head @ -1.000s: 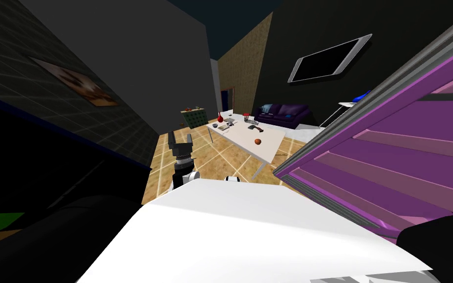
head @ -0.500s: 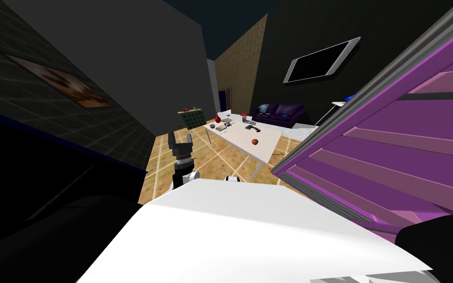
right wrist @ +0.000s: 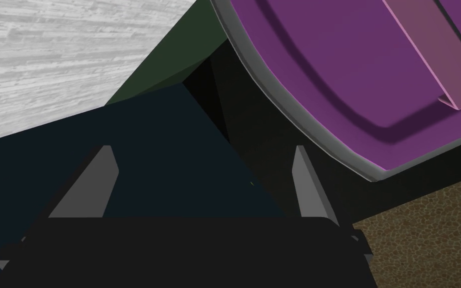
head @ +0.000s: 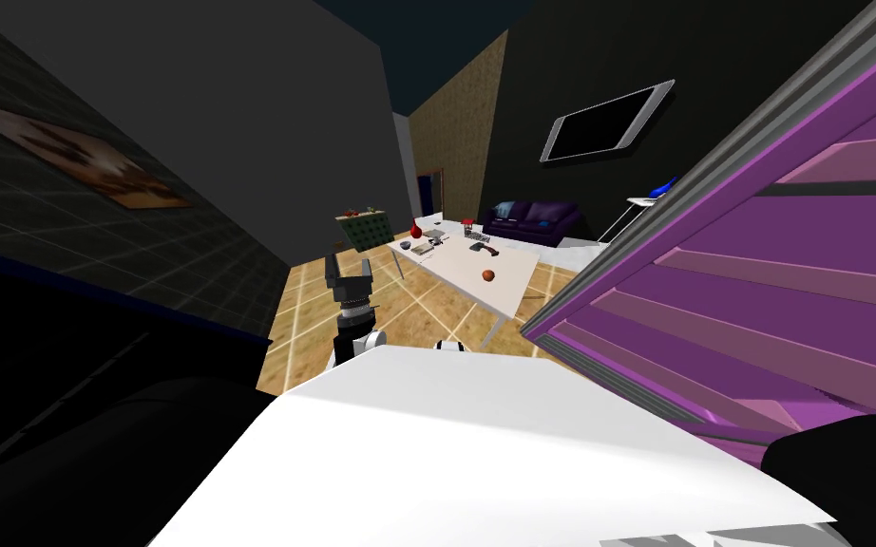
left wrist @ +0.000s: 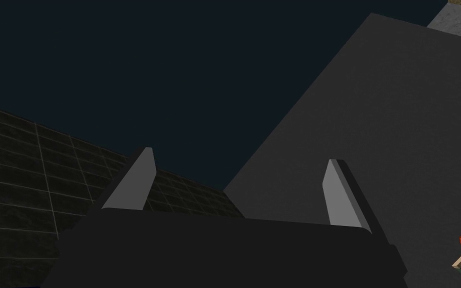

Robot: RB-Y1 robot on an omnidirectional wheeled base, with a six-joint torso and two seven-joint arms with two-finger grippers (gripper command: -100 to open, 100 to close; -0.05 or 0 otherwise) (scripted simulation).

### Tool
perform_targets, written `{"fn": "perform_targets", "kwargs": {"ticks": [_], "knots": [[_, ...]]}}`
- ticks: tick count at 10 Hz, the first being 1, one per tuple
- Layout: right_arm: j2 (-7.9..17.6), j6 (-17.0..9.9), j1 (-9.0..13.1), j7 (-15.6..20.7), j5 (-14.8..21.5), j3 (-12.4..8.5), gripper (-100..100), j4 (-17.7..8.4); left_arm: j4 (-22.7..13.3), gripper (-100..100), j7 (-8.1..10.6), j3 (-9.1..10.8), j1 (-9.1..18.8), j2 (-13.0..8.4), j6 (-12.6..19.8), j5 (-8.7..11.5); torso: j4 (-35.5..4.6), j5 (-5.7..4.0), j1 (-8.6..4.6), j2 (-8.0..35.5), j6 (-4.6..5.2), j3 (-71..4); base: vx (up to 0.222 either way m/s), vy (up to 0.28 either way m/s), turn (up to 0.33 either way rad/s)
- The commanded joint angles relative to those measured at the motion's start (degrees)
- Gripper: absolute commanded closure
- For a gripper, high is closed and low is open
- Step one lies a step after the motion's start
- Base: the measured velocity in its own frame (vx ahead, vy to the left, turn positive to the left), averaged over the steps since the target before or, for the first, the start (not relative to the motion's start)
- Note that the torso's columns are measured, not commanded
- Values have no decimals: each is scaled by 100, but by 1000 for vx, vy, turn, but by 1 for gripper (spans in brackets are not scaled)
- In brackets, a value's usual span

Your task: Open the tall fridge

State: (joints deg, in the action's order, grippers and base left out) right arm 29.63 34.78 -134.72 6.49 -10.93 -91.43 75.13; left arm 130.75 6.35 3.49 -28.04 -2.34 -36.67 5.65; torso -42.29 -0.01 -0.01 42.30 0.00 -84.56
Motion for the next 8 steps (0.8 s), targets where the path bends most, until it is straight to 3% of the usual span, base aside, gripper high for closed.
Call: {"fn": "perform_targets", "kwargs": {"ticks": [1, 2, 3, 4, 8], "knots": [[47, 427, 5, -293, 234, -134, -100, -421, 0, 0, 0, 0, 0, 0, 0, 0, -1, 0, -1, 2, 0, 1, 49, -43, -59], [60, 588, 1, -404, 322, -185, -100, -580, 0, 0, 0, 0, 0, 0, 0, 0, -1, 0, -1, 2, 0, 1, 58, -33, -69], [70, 483, -8, -331, 262, -155, -100, -510, 0, 0, 0, 0, 0, 0, 0, 0, 0, 1, 3, -2, 0, -1, 28, -13, -14], [72, 519, -9, -356, 272, -161, 0, -530, 0, 0, 0, 0, 1, 0, 0, 0, 0, 2, 8, 4, -2, 2, 0, 0, 0], [73, 516, -10, -354, 271, -160, 0, -528, 0, 0, 0, -1, 1, 0, 0, 0, 0, 1, 1, 0, 0, 0, 0, 0, 0]]}}
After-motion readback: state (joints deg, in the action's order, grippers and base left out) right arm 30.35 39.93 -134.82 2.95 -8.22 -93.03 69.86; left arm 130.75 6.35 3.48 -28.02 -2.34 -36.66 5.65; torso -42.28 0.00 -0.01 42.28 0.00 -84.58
